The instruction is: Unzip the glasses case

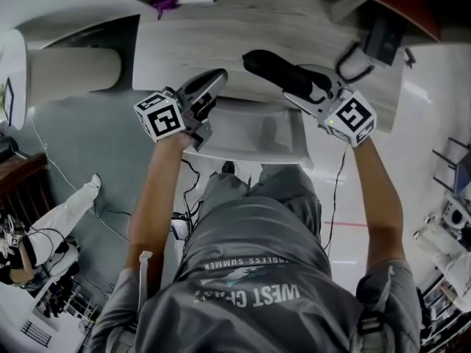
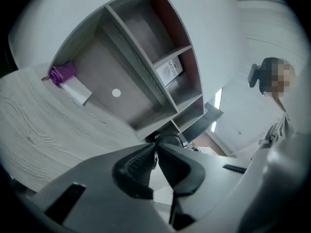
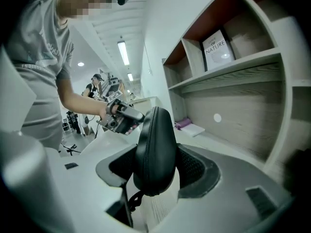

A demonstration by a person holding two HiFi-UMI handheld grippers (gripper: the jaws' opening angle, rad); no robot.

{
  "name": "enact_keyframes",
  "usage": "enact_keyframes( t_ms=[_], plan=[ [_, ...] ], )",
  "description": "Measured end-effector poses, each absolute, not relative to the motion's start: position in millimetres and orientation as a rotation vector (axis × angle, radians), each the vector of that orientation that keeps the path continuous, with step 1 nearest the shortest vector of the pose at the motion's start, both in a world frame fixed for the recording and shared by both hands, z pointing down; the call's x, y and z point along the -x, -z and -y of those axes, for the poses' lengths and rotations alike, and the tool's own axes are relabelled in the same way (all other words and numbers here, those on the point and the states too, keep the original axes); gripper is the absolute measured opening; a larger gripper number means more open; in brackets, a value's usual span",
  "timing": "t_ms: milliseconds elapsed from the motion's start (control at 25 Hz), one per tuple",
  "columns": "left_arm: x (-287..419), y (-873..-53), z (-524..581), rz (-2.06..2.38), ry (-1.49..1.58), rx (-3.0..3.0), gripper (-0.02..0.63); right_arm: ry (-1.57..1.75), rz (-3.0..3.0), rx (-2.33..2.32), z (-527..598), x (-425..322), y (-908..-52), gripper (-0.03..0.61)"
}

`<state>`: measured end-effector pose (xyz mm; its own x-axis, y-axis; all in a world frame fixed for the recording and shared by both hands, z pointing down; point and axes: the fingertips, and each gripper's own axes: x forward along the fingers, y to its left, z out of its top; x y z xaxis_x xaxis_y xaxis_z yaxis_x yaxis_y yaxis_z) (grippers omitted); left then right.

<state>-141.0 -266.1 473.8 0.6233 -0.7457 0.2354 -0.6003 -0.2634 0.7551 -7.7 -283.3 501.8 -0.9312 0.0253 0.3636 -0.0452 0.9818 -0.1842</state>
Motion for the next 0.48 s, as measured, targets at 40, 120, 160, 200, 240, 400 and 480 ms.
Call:
enact_keyframes(
  t_ms=[40, 120, 160, 200, 240, 400, 480],
  plan=[
    [139.1, -473.7, 267.1, 1.040, 0.236, -1.962, 0.002, -0.274, 2.764, -0.001, 280.1, 7.6, -496.6, 0.253],
    [136.0, -471.9, 268.2, 0.988, 0.310, -1.940, 0.021, -0.292, 2.780, 0.024, 273.6, 8.5, -485.6, 0.253],
    [134.3, -470.9, 268.2, 0.956, 0.361, -1.922, 0.044, -0.304, 2.786, 0.037, 270.3, 9.2, -480.4, 0.253],
    [132.3, -469.9, 268.0, 0.921, 0.419, -1.900, 0.060, -0.316, 2.792, 0.050, 267.2, 9.7, -475.8, 0.253],
    [130.1, -468.5, 268.5, 0.887, 0.479, -1.878, 0.073, -0.329, 2.798, 0.063, 264.4, 9.8, -472.0, 0.253],
    [119.6, -459.8, 273.4, 0.764, 0.711, -1.805, 0.101, -0.393, 2.824, 0.106, 258.8, 4.9, -467.0, 0.253],
    [119.2, -452.0, 273.4, 0.700, 0.838, -1.764, 0.101, -0.429, 2.838, 0.124, 256.5, 4.4, -464.7, 0.253]
  ],
)
